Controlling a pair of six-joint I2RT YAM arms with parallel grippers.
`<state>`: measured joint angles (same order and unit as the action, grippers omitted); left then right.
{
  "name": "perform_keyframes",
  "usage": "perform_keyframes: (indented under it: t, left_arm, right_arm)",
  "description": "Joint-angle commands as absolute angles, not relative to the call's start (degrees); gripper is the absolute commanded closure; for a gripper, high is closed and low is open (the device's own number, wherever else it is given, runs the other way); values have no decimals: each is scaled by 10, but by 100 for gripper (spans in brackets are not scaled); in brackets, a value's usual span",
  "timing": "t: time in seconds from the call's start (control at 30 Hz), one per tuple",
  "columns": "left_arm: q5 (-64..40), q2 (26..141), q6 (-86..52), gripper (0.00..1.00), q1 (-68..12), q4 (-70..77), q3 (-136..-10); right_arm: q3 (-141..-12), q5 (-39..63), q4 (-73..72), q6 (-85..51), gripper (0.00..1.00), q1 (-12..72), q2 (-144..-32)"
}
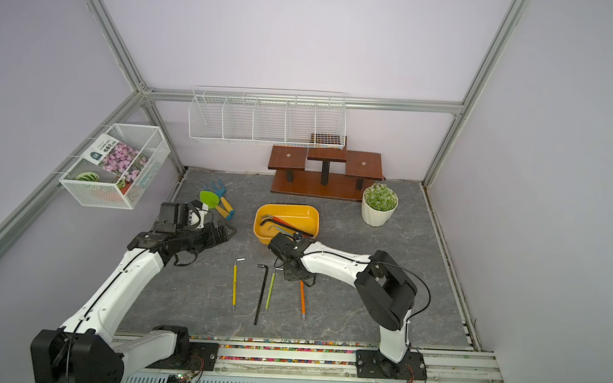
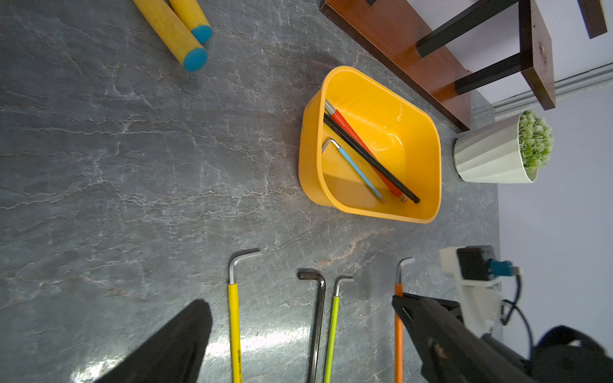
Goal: Put the hex key on the desktop into the storage box
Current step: Pick up the Allen key from the center of the board.
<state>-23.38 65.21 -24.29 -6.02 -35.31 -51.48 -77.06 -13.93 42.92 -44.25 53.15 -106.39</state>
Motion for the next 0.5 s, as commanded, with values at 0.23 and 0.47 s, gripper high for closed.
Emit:
perform_keyframes:
  t: [0.23, 0.47]
  left_arm:
    - [-224, 646, -233, 0, -62, -353, -515]
    - [-222, 646, -232, 0, -62, -353, -514]
  right_arm:
    - [-1047, -136, 480, -162, 100, 456, -1102]
    - [-1284, -78, 519, -2, 100, 418, -1258]
